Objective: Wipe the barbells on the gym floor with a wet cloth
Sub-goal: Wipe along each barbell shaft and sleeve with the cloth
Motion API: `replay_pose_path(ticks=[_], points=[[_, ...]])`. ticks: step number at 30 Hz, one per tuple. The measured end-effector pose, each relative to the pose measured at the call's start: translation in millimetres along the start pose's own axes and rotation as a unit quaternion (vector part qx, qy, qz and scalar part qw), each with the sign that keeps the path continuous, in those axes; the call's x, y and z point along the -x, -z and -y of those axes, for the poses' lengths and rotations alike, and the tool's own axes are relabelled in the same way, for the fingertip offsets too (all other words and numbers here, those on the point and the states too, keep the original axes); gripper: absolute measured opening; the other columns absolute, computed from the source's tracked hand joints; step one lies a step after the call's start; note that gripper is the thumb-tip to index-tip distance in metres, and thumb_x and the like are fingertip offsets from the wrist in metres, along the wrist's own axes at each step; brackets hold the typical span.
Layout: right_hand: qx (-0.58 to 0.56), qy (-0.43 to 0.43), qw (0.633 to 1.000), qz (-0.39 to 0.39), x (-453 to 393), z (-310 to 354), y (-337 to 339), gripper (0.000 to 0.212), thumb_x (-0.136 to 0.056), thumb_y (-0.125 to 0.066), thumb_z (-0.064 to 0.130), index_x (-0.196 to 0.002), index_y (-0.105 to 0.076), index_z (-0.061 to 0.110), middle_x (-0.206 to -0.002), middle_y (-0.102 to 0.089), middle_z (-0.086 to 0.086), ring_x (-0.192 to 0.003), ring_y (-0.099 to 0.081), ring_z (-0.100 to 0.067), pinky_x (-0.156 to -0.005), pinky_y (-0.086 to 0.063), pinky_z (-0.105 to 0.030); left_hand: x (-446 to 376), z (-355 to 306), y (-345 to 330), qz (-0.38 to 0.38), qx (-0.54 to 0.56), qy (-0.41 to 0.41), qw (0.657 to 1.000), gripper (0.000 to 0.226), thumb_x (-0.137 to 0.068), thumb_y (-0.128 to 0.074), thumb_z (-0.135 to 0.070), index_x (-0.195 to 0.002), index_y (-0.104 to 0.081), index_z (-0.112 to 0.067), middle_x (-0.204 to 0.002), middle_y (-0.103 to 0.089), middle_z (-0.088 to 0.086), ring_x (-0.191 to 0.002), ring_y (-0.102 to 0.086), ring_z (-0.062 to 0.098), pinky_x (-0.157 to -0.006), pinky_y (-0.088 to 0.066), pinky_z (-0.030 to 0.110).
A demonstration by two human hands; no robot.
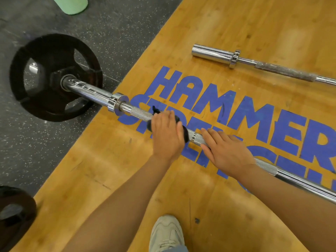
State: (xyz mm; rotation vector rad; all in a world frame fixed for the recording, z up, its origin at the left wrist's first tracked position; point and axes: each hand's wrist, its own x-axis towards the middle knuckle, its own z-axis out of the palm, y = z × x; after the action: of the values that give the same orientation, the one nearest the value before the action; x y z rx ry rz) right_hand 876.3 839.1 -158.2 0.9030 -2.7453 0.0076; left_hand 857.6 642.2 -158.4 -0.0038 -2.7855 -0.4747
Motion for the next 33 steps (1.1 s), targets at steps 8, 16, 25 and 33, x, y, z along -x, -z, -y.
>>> replay_pose_path(ticks=[8, 16, 25, 33], points=[[0.001, -0.008, 1.0, 0.01, 0.4, 1.2, 1.3, 0.063, -0.11, -0.013, 0.04, -0.129, -0.058, 0.002, -0.107, -0.068, -0.015, -0.078, -0.066, -0.032, -0.057, -0.052, -0.04, 1.4, 14.2, 0.4, -0.016, -0.065, -0.143, 0.987, 0.057, -0.107, -0.021, -0.033, -0.127, -0.059, 0.005, -0.119, -0.063, 0.018, -0.111, -0.056, 0.035, -0.109, -0.031, 0.045], [-0.013, -0.014, 1.0, 0.0, -1.1, -1.7, -1.3, 0.064, -0.11, -0.011, 0.041, -0.126, -0.06, 0.002, -0.101, -0.068, -0.013, -0.073, -0.065, -0.032, -0.054, -0.053, -0.039, -41.9, 44.2, 6.5, 0.007, -0.073, 0.013, 0.997, 0.049, -0.099, -0.024, -0.025, -0.087, -0.063, 0.003, -0.088, -0.062, 0.019, -0.083, -0.055, 0.039, -0.09, -0.038, 0.05], [0.002, -0.008, 1.0, 0.006, 0.8, 0.4, -2.8, 0.058, -0.11, -0.012, 0.039, -0.129, -0.051, 0.002, -0.102, -0.068, -0.014, -0.073, -0.065, -0.032, -0.054, -0.053, -0.04, -2.3, -3.6, -6.8, -0.042, -0.02, -0.023, 0.999, 0.038, -0.097, -0.039, -0.024, -0.104, -0.064, 0.004, -0.107, -0.062, 0.017, -0.104, -0.058, 0.038, -0.11, -0.027, 0.049], [0.019, -0.009, 0.999, 0.024, 1.1, 1.3, -1.1, 0.056, -0.106, -0.025, 0.039, -0.127, -0.06, 0.001, -0.101, -0.068, -0.014, -0.072, -0.064, -0.032, -0.053, -0.052, -0.039, 1.1, 4.0, -7.5, -0.071, -0.032, -0.104, 0.991, 0.037, -0.099, -0.044, -0.03, -0.099, -0.066, 0.0, -0.103, -0.063, 0.015, -0.1, -0.05, 0.031, -0.1, -0.035, 0.044]])
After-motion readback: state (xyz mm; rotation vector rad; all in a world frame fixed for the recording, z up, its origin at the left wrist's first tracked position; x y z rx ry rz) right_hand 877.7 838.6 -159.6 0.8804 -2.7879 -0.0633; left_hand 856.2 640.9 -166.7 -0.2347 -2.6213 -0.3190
